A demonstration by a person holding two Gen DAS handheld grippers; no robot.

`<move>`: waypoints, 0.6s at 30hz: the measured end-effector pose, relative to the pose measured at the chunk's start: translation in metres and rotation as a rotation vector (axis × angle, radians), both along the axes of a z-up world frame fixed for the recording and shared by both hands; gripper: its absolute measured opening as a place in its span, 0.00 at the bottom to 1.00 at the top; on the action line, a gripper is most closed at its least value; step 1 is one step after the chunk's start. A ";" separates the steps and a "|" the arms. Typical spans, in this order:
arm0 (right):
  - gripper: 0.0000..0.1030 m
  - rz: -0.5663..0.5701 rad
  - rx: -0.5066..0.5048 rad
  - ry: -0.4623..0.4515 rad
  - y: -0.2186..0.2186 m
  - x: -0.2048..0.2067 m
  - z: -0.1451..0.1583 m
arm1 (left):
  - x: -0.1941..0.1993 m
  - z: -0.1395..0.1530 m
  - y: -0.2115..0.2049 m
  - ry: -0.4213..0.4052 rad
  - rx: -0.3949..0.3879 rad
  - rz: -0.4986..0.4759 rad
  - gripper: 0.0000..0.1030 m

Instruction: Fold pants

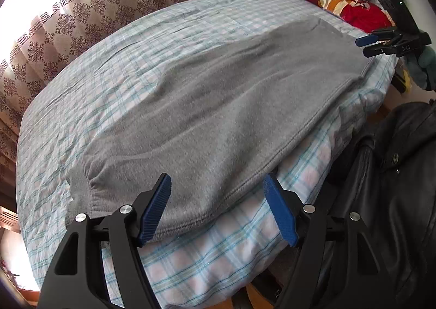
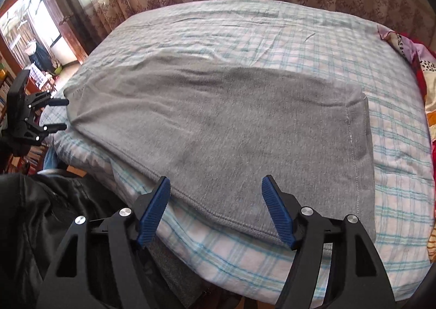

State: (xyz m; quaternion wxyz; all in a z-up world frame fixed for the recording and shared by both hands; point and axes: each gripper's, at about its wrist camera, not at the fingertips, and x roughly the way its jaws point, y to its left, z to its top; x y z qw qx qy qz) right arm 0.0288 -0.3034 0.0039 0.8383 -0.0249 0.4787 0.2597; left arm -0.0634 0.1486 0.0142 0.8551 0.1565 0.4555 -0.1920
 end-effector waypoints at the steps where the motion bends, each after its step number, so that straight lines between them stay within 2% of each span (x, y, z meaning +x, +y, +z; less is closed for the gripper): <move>1: 0.68 -0.032 0.009 -0.001 -0.002 0.008 -0.001 | 0.005 0.005 -0.003 -0.007 -0.022 0.007 0.70; 3: 0.68 -0.090 0.007 -0.002 -0.002 0.024 -0.006 | 0.020 0.009 -0.012 -0.024 -0.044 0.030 0.70; 6: 0.68 -0.193 -0.058 -0.001 -0.005 0.048 -0.023 | 0.042 0.003 -0.033 -0.038 -0.067 0.035 0.70; 10: 0.68 -0.325 -0.166 0.040 -0.029 0.068 -0.051 | 0.066 -0.024 -0.062 0.040 -0.096 0.010 0.70; 11: 0.66 -0.358 -0.186 0.064 -0.040 0.070 -0.059 | 0.066 -0.034 -0.068 0.073 -0.091 -0.009 0.70; 12: 0.60 -0.371 -0.169 0.081 -0.050 0.070 -0.063 | 0.064 -0.043 -0.074 0.102 -0.080 -0.032 0.70; 15: 0.53 -0.379 -0.153 0.082 -0.063 0.066 -0.061 | 0.052 -0.065 -0.083 0.147 -0.058 -0.056 0.68; 18: 0.53 -0.402 -0.187 0.079 -0.059 0.068 -0.053 | 0.051 -0.063 -0.074 0.172 -0.107 -0.040 0.67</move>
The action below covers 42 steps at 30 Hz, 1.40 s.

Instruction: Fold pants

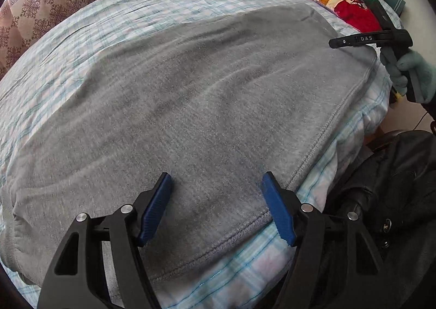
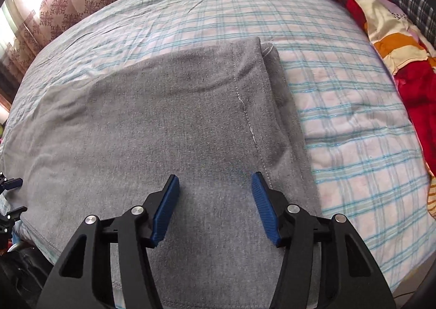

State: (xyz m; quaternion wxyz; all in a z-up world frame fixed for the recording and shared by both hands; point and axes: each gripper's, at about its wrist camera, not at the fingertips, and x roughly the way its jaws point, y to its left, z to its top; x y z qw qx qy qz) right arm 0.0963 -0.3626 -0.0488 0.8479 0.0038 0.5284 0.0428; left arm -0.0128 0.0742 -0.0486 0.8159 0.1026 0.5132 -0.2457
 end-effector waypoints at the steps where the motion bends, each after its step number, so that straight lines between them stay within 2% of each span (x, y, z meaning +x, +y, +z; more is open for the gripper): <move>1: 0.53 0.001 -0.029 -0.025 0.005 0.001 0.007 | 0.002 0.003 0.002 0.006 -0.010 0.005 0.67; 4: 0.56 0.033 -0.096 -0.123 0.027 0.014 0.025 | 0.008 0.016 0.003 -0.025 -0.018 0.016 0.69; 7: 0.58 0.051 -0.089 -0.146 0.047 0.044 0.028 | 0.022 0.032 -0.003 -0.088 -0.037 0.036 0.70; 10: 0.58 0.039 -0.128 -0.135 0.060 0.074 0.014 | 0.038 0.040 -0.011 -0.119 -0.065 0.057 0.70; 13: 0.58 -0.026 -0.238 -0.096 0.045 0.091 -0.008 | 0.048 0.033 -0.019 -0.096 -0.078 0.054 0.70; 15: 0.58 -0.049 -0.169 -0.081 0.024 0.089 -0.014 | 0.046 0.021 -0.023 -0.048 -0.084 0.038 0.70; 17: 0.58 -0.054 -0.189 -0.084 0.016 0.082 -0.012 | 0.037 0.003 -0.028 0.012 -0.068 0.012 0.70; 19: 0.58 -0.054 -0.195 -0.089 0.014 0.077 -0.014 | 0.025 -0.006 -0.027 -0.021 -0.060 0.012 0.71; 22: 0.58 -0.055 -0.212 -0.088 0.017 0.078 -0.015 | 0.027 -0.001 -0.019 -0.003 -0.092 0.032 0.72; 24: 0.58 -0.069 -0.220 -0.089 0.020 0.078 -0.011 | 0.030 0.007 -0.011 -0.024 -0.090 0.075 0.74; 27: 0.61 -0.071 -0.190 -0.118 0.027 0.066 0.002 | 0.032 0.020 0.011 -0.078 -0.094 0.154 0.81; 29: 0.64 -0.059 -0.190 -0.130 0.032 0.058 0.007 | 0.034 0.024 0.026 -0.099 -0.088 0.213 0.82; 31: 0.64 -0.067 -0.183 -0.126 0.030 0.049 0.009 | 0.041 0.026 0.037 -0.110 -0.085 0.264 0.82; 34: 0.64 -0.109 -0.109 -0.098 0.012 0.036 0.011 | 0.050 0.024 0.042 -0.101 -0.081 0.317 0.84; 37: 0.64 -0.170 -0.064 -0.096 -0.016 0.014 0.018 | 0.056 0.022 0.037 -0.091 -0.073 0.325 0.84; 42: 0.65 -0.245 0.071 -0.051 -0.067 -0.025 0.019 | 0.067 0.020 0.001 -0.080 -0.037 0.264 0.87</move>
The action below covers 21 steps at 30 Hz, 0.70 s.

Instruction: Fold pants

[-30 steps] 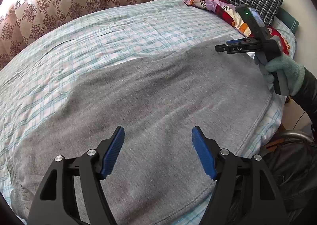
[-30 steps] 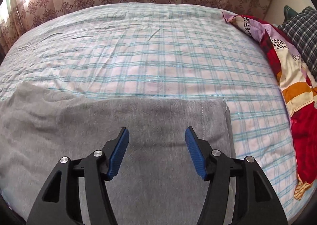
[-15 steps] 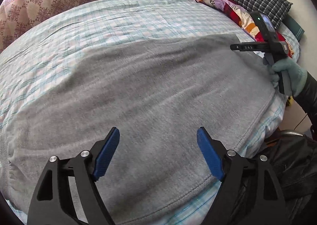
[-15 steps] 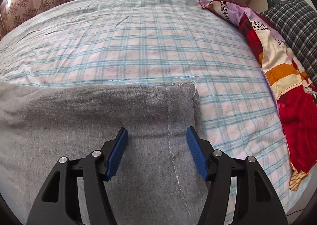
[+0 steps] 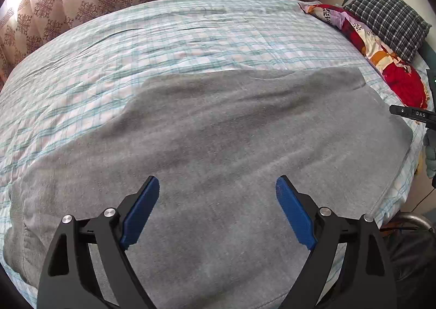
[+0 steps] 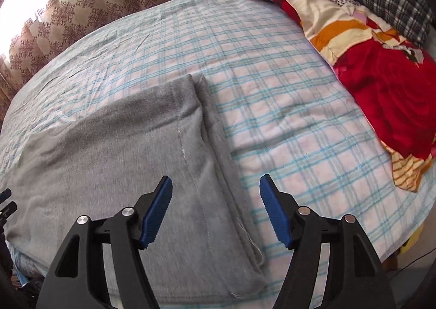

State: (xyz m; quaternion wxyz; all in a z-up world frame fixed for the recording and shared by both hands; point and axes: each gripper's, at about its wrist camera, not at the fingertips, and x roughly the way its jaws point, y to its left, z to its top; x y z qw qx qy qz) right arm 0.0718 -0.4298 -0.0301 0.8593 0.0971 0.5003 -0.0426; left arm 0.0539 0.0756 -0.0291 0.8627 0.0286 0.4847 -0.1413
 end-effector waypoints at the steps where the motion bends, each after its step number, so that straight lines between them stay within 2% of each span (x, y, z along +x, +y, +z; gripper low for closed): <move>1: 0.65 -0.011 0.029 0.006 -0.008 -0.006 -0.002 | 0.003 0.000 -0.010 0.000 0.006 -0.014 0.88; 6: 0.65 -0.028 0.170 0.009 -0.030 -0.028 -0.017 | 0.020 0.008 -0.060 0.012 0.007 -0.072 0.89; 11: 0.66 0.008 0.215 0.000 -0.029 -0.028 -0.020 | 0.036 0.018 -0.115 0.022 0.005 -0.137 0.89; 13: 0.59 0.050 0.207 0.002 -0.023 -0.026 -0.021 | 0.041 0.021 -0.137 0.029 0.000 -0.164 0.89; 15: 0.44 0.055 0.200 -0.001 -0.021 -0.026 -0.024 | 0.047 0.023 -0.156 0.045 -0.014 -0.191 0.89; 19: 0.38 0.058 0.256 -0.021 -0.028 -0.025 -0.028 | 0.061 0.022 -0.194 0.091 -0.054 -0.232 0.89; 21: 0.30 0.064 0.290 -0.033 -0.029 -0.025 -0.027 | 0.068 0.022 -0.211 0.121 -0.075 -0.246 0.89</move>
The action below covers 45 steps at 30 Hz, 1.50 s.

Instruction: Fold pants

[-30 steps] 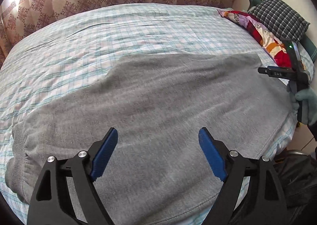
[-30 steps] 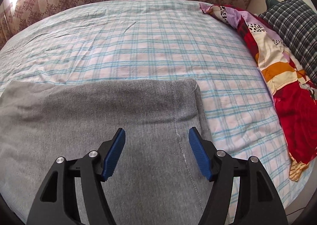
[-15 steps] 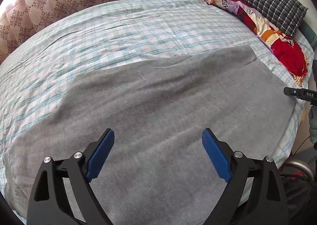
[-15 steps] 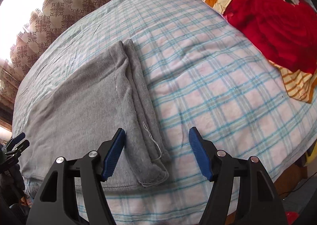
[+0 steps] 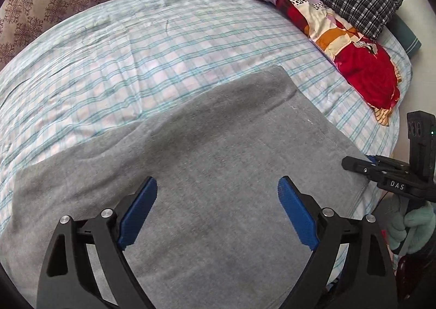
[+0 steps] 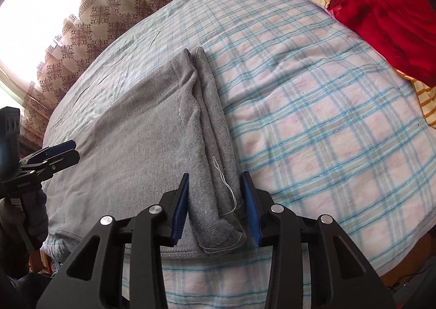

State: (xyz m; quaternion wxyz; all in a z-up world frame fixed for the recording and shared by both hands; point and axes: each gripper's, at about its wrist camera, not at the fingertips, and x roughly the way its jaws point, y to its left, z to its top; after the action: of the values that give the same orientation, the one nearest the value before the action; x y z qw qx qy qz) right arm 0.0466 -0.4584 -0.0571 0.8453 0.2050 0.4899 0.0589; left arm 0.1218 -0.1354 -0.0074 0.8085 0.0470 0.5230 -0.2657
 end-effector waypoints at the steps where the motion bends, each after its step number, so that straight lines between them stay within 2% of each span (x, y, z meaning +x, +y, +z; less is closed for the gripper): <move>1: 0.28 -0.002 0.010 -0.007 0.000 -0.001 0.002 | 0.004 0.000 -0.009 0.012 -0.007 -0.006 0.89; 4: 0.27 0.012 -0.035 -0.041 0.008 -0.003 0.012 | 0.014 0.001 -0.033 0.043 -0.028 -0.029 0.89; 7: 0.27 0.052 -0.155 -0.087 0.026 -0.005 0.028 | 0.024 0.003 -0.057 0.071 -0.051 -0.049 0.89; 13: 0.27 0.132 -0.368 -0.163 0.062 -0.013 0.050 | 0.041 0.004 -0.101 0.187 -0.120 -0.082 0.89; 17: 0.27 0.195 -0.490 -0.221 0.089 -0.020 0.057 | 0.047 0.003 -0.123 0.238 -0.116 -0.092 0.89; 20: 0.27 0.239 -0.520 -0.252 0.106 -0.025 0.061 | 0.051 0.003 -0.133 0.256 -0.098 -0.090 0.89; 25: 0.27 0.291 -0.555 -0.295 0.128 -0.029 0.067 | 0.054 0.002 -0.138 0.234 0.000 -0.088 0.89; 27: 0.27 0.305 -0.555 -0.303 0.134 -0.031 0.069 | 0.054 0.000 -0.135 0.240 0.014 -0.092 0.88; 29: 0.27 0.321 -0.559 -0.310 0.140 -0.033 0.070 | 0.054 -0.002 -0.129 0.238 0.032 -0.086 0.79; 31: 0.27 0.333 -0.562 -0.317 0.145 -0.034 0.071 | 0.054 -0.005 -0.122 0.250 0.042 -0.081 0.60; 32: 0.27 0.337 -0.561 -0.319 0.147 -0.034 0.072 | 0.054 -0.007 -0.117 0.262 0.033 -0.076 0.55; 34: 0.26 0.345 -0.556 -0.321 0.151 -0.034 0.073 | 0.053 -0.005 -0.108 0.269 0.006 -0.071 0.33; 37: 0.26 0.362 -0.532 -0.328 0.156 -0.035 0.077 | 0.048 0.004 -0.093 0.244 -0.025 -0.067 0.25; 45: 0.26 0.426 -0.351 -0.311 0.175 -0.029 0.094 | 0.032 0.019 -0.021 0.176 -0.126 -0.001 0.22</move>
State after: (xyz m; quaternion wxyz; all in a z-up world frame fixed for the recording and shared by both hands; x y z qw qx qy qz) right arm 0.0171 -0.2832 0.0366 0.9011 -0.0625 0.3895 0.1798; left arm 0.1540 -0.1564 0.0118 0.7607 -0.0270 0.5742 -0.3015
